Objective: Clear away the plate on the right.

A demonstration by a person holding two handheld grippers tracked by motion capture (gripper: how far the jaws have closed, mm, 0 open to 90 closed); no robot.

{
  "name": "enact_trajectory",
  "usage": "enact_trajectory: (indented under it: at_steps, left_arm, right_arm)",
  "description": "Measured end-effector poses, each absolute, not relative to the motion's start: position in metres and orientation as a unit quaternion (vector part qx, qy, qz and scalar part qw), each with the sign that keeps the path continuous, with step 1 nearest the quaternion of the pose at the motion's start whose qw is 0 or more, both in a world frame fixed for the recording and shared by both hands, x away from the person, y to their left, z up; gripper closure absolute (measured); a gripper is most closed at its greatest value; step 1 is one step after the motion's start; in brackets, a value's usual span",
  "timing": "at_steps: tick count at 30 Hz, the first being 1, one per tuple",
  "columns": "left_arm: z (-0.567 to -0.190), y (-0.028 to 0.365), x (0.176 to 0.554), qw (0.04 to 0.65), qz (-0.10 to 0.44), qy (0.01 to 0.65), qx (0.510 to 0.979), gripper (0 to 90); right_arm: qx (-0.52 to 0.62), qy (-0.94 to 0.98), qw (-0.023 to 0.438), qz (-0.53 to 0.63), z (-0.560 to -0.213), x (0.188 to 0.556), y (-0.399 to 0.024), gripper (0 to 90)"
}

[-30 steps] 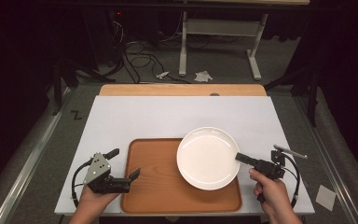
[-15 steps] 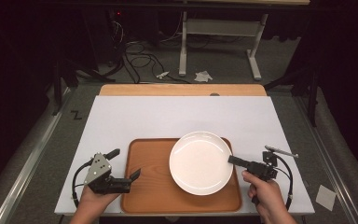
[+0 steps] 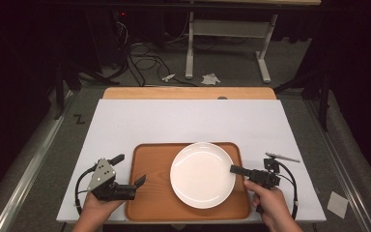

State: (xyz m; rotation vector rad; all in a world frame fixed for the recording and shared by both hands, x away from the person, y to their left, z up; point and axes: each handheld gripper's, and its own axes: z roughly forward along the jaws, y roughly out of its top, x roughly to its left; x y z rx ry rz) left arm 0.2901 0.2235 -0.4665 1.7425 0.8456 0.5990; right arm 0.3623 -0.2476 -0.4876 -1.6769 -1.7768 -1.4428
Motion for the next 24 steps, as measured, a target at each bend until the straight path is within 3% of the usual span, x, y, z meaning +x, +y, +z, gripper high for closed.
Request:
enact_trajectory:
  at_steps: [24]
  left_arm:
    - [-0.4659,0.2242,0.2894,0.528,0.252,0.354,0.730,2.4]
  right_arm:
    - [-0.593,-0.627,0.149,-0.483,-0.4973,0.3647,-0.2458,88.7]
